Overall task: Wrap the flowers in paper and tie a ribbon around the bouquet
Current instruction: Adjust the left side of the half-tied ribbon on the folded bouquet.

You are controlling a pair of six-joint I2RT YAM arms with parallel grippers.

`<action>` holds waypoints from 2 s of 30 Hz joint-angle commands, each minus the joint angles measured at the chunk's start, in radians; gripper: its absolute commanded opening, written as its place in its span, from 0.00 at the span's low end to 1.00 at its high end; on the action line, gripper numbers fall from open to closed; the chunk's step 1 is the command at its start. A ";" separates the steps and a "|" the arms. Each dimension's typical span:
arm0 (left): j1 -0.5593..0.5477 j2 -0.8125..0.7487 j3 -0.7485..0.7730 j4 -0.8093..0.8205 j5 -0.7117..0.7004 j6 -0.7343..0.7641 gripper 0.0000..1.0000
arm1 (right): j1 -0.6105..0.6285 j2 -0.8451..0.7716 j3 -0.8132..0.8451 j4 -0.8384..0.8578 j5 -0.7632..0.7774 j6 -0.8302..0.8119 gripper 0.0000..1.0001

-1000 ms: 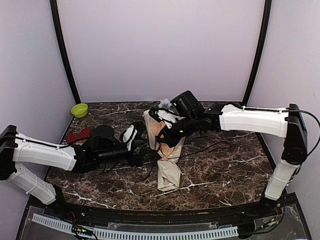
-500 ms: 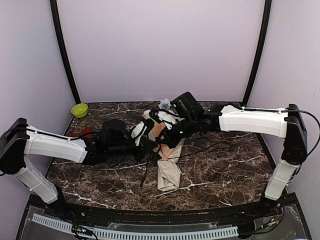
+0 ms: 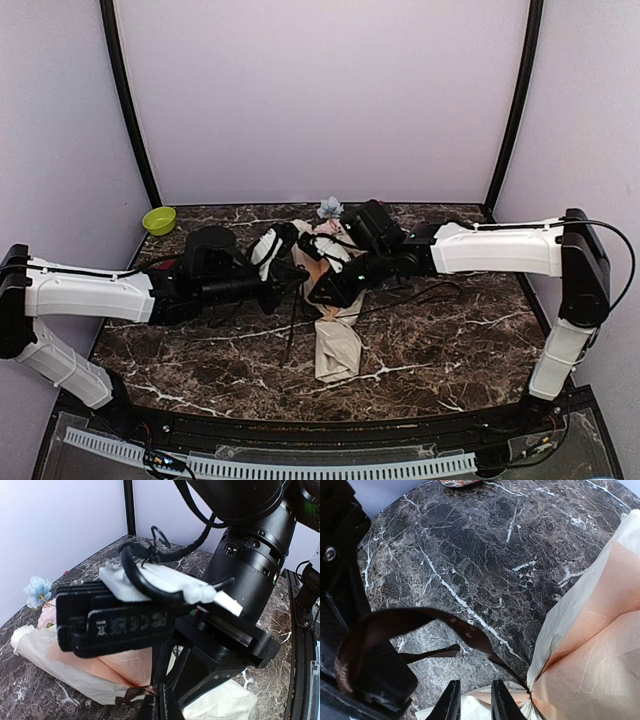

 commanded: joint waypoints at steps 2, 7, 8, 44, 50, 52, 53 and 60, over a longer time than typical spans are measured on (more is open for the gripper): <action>0.005 -0.039 0.025 -0.038 0.021 0.035 0.00 | 0.010 0.004 -0.027 0.116 -0.046 0.031 0.29; 0.006 -0.043 0.025 -0.034 0.053 0.034 0.00 | 0.010 0.019 -0.037 0.171 -0.070 0.055 0.41; 0.005 -0.047 0.024 -0.033 0.064 0.036 0.00 | 0.010 0.024 -0.040 0.186 -0.072 0.060 0.41; 0.005 0.154 -0.082 -0.004 -0.062 -0.006 0.58 | -0.033 -0.051 -0.101 0.140 0.000 0.160 0.00; -0.007 0.172 -0.065 0.112 -0.094 -0.006 0.69 | -0.033 -0.064 -0.094 0.157 0.032 0.205 0.00; -0.020 0.182 -0.061 0.131 -0.149 0.008 0.70 | -0.032 -0.066 -0.092 0.158 0.034 0.219 0.00; -0.029 0.182 -0.065 0.149 -0.181 0.017 0.71 | -0.033 -0.066 -0.091 0.158 0.037 0.225 0.00; -0.042 0.135 -0.157 0.284 -0.256 0.082 0.74 | -0.033 -0.063 -0.093 0.161 0.037 0.243 0.00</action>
